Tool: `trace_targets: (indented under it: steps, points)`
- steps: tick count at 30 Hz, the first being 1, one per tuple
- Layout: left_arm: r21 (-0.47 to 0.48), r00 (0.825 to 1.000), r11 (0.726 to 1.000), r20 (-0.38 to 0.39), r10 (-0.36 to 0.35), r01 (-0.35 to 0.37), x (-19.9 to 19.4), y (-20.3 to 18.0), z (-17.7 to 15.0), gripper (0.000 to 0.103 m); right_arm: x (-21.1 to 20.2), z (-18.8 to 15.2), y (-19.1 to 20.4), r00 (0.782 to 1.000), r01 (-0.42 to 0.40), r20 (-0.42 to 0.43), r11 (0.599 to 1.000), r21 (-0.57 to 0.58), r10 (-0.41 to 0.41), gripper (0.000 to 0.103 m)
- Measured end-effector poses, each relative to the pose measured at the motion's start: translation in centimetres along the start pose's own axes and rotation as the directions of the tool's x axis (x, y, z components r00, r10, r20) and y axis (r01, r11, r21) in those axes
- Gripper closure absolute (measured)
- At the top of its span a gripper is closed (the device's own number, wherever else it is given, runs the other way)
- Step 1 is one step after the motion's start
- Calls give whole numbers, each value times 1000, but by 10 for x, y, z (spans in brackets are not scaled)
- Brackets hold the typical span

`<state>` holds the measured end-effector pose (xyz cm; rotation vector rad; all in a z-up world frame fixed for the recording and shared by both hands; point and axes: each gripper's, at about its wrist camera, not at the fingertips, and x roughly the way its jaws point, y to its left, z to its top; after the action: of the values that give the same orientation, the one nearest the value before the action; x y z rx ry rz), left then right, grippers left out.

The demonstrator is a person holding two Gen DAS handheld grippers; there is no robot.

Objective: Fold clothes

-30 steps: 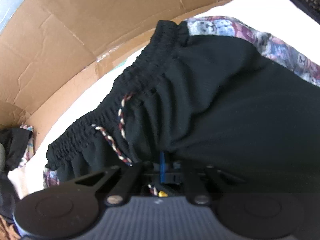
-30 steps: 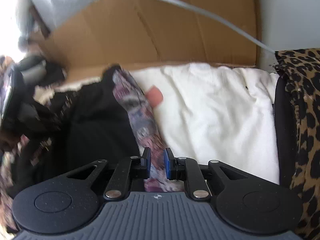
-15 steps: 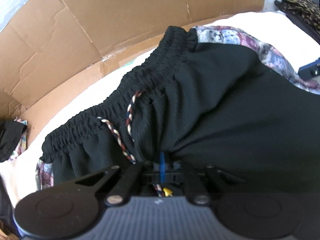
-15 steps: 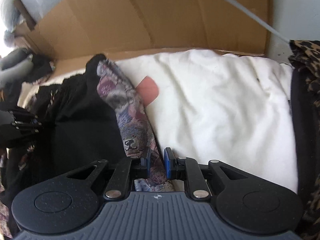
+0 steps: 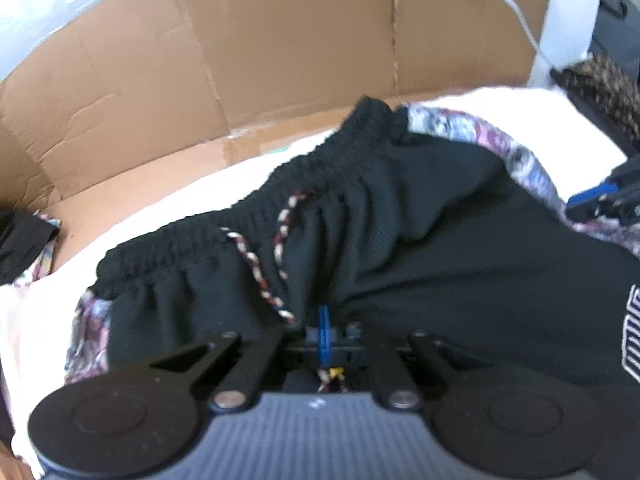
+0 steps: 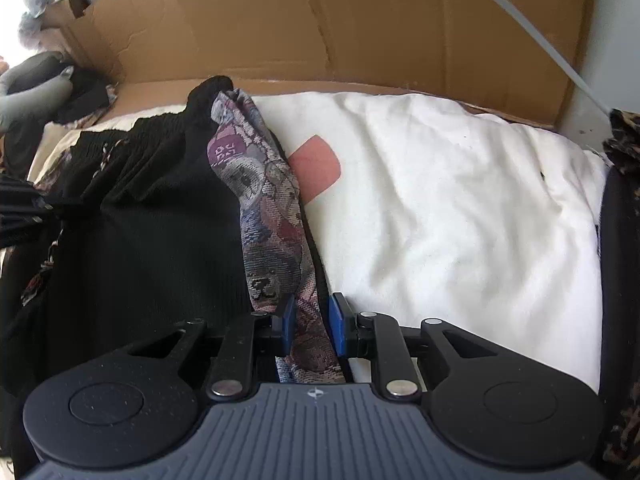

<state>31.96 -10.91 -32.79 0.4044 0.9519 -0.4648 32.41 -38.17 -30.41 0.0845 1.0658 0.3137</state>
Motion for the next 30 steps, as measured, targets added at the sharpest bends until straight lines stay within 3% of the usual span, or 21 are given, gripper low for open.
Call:
trace_targets:
  steps: [1, 2, 7, 10, 14, 18, 21, 24, 30]
  points:
    - [-10, 1000, 1000, 5, 14, -14, -5, 5, -1, 94, 0, 2, 2, 1000, 1, -13, 1000, -22, -1, 99]
    - [-21, 999, 999, 6, 36, -36, -12, 9, -2, 92, 0, 3, 4, 1000, 3, -25, 999, -40, -4, 101]
    - [-121, 991, 984, -30, 127, -130, -43, 64, -16, 89, -12, 14, 3, 996, 79, -28, 996, -52, -81, 103]
    - [-200, 980, 959, -58, 192, -200, -52, 111, -25, 89, -19, 19, 0, 992, 118, -25, 991, -56, -120, 103]
    - [-292, 970, 925, -97, 224, -243, -63, 160, -44, 86, -22, 22, 2, 982, 187, -19, 979, -84, -190, 103]
    - [-349, 967, 903, -131, 217, -250, -63, 187, -64, 75, -22, 28, 4, 969, 242, -30, 964, -108, -247, 103]
    - [-434, 982, 882, -127, 143, -184, -67, 200, -81, 73, -21, 29, 6, 965, 250, -48, 962, -112, -256, 103]
    - [-474, 989, 870, -123, 86, -135, -58, 200, -93, 57, -20, 30, 1, 972, 221, -60, 972, -80, -226, 102]
    - [-495, 989, 863, -140, 36, -102, -45, 192, -115, 57, -18, 23, -19, 988, 130, -87, 990, 59, -124, 91]
